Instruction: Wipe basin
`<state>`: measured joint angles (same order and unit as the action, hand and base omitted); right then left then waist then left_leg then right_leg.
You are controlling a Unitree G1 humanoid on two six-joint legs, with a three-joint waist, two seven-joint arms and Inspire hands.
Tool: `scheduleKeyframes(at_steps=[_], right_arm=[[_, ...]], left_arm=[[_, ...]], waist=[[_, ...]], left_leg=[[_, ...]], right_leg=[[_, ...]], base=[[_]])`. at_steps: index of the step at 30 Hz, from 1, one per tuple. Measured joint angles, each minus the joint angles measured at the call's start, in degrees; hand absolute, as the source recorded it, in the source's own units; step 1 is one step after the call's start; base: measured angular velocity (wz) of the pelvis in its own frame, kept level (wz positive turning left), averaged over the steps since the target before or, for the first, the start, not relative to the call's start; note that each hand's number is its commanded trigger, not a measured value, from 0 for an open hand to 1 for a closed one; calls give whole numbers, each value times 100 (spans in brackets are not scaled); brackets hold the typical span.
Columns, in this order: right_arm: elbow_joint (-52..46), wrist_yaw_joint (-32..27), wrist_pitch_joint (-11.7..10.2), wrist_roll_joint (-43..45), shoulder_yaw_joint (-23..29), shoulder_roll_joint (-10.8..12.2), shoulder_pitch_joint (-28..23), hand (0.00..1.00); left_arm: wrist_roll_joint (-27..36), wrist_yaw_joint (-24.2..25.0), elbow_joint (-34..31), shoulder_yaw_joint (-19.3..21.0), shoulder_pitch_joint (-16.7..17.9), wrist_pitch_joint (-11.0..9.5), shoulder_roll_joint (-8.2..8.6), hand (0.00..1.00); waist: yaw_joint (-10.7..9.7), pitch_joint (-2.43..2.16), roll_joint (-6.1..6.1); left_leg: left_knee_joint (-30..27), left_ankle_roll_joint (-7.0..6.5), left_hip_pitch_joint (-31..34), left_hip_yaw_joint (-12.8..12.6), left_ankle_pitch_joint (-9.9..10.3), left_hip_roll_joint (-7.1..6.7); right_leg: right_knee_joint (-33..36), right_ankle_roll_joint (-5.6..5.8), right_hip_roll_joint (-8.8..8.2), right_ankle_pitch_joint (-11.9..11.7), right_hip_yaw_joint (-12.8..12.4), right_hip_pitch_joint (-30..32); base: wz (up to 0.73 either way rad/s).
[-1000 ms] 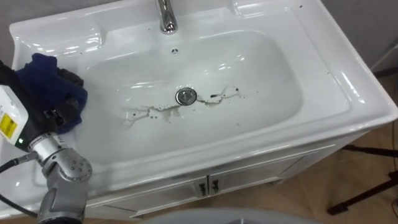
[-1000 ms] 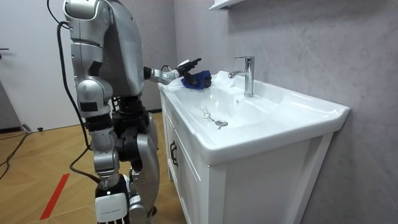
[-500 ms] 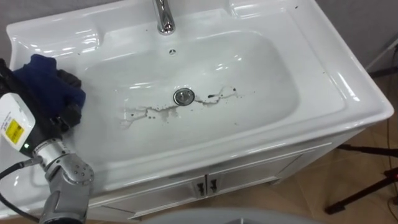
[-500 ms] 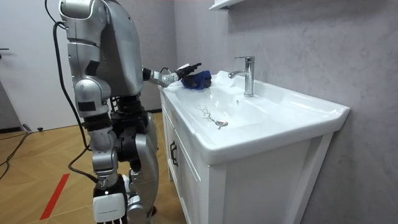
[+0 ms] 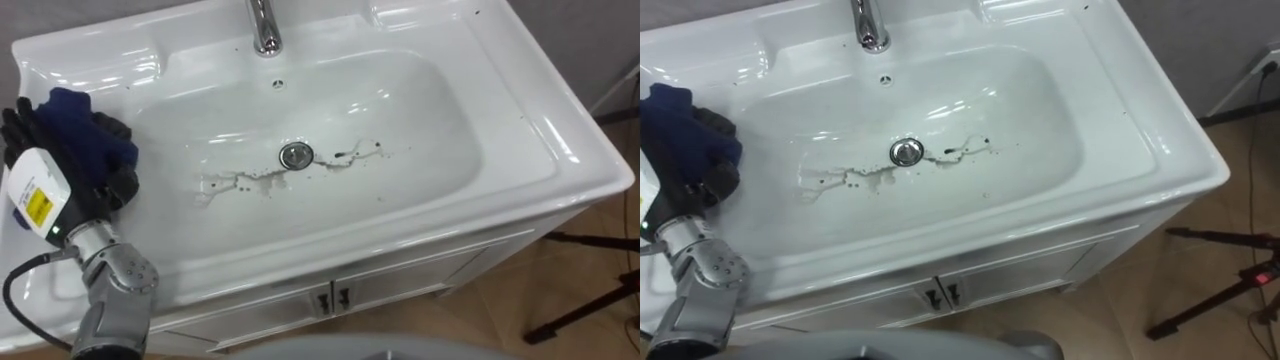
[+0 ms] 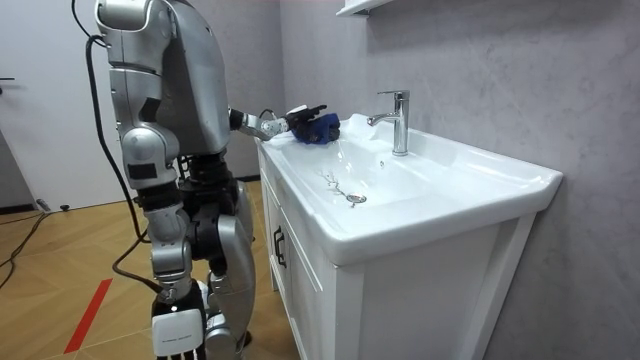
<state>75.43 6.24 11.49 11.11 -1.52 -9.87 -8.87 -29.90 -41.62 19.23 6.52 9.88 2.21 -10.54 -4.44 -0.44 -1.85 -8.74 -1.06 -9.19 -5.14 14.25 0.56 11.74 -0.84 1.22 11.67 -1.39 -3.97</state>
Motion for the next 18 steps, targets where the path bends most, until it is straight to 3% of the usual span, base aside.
scheduleKeyframes(at_steps=[10, 15, 18], right_arm=[[-62, -106, 90, -66, 66, -1, 23, 0], [-63, -101, 132, -227, 63, 3, 78, 0], [-48, -101, 244, -149, 55, 18, 72, 0]], left_arm=[[96, 245, 658, 10, -289, 25, 30, 0], [187, 360, 682, 34, -310, 29, 28, 0], [181, 370, 737, 55, -317, 29, 29, 0]], waist=[[15, -12, -22], [16, -16, -16], [20, -40, -13]], left_leg=[[12, 1, -113, -51, -1, 6], [22, 1, -153, -84, -1, 5], [21, 1, -155, -103, -1, 11]], right_leg=[[-10, -2, 4, 0, -16, -101], [-2, 0, 3, 1, -20, -109], [6, 0, 10, 1, -33, -114]], base=[[-1], [-2], [-1]])
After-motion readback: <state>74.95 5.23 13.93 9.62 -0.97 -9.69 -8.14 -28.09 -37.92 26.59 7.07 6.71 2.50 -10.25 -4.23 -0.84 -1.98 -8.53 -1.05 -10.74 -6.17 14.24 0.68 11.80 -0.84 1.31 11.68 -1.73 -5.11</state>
